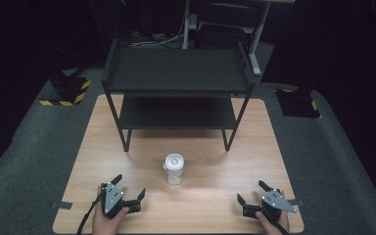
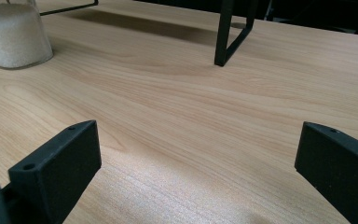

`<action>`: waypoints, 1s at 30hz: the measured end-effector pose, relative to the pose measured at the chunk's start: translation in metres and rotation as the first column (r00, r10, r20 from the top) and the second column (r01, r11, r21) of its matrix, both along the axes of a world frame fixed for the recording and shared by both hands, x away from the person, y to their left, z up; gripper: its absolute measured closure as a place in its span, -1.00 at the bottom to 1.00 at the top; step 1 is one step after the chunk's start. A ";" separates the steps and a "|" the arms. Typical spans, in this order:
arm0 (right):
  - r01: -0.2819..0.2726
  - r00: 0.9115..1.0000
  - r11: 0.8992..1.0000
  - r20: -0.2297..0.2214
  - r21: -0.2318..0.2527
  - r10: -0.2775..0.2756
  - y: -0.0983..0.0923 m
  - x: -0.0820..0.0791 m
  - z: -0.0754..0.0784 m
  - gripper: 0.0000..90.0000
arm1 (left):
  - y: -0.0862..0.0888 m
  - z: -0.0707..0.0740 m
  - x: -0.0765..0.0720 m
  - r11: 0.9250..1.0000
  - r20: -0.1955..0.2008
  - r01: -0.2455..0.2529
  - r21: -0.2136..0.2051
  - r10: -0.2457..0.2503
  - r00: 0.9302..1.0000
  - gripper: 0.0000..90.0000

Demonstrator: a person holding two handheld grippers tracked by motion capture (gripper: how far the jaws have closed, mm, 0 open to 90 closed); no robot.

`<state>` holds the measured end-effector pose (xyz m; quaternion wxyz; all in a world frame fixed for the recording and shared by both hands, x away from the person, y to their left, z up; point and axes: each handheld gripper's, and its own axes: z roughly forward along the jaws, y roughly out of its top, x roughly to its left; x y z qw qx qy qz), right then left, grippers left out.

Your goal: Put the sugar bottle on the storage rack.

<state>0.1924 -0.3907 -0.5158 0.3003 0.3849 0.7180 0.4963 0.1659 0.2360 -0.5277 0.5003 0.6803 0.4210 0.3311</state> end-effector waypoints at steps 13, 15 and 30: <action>-0.005 1.000 1.000 0.009 -0.001 0.005 -0.001 -0.001 -0.001 -1.00 | 0.002 -0.001 0.001 1.000 -0.002 0.007 -0.015 -0.007 1.000 -0.99; -0.006 1.000 1.000 0.001 0.003 0.006 -0.001 0.000 0.000 -1.00 | 0.002 -0.001 -0.001 1.000 0.003 0.007 -0.011 -0.007 1.000 -0.99; -0.018 1.000 1.000 -0.002 0.002 0.018 -0.003 0.003 0.000 -1.00 | 0.001 -0.002 -0.002 1.000 0.007 0.003 -0.010 -0.003 1.000 -0.99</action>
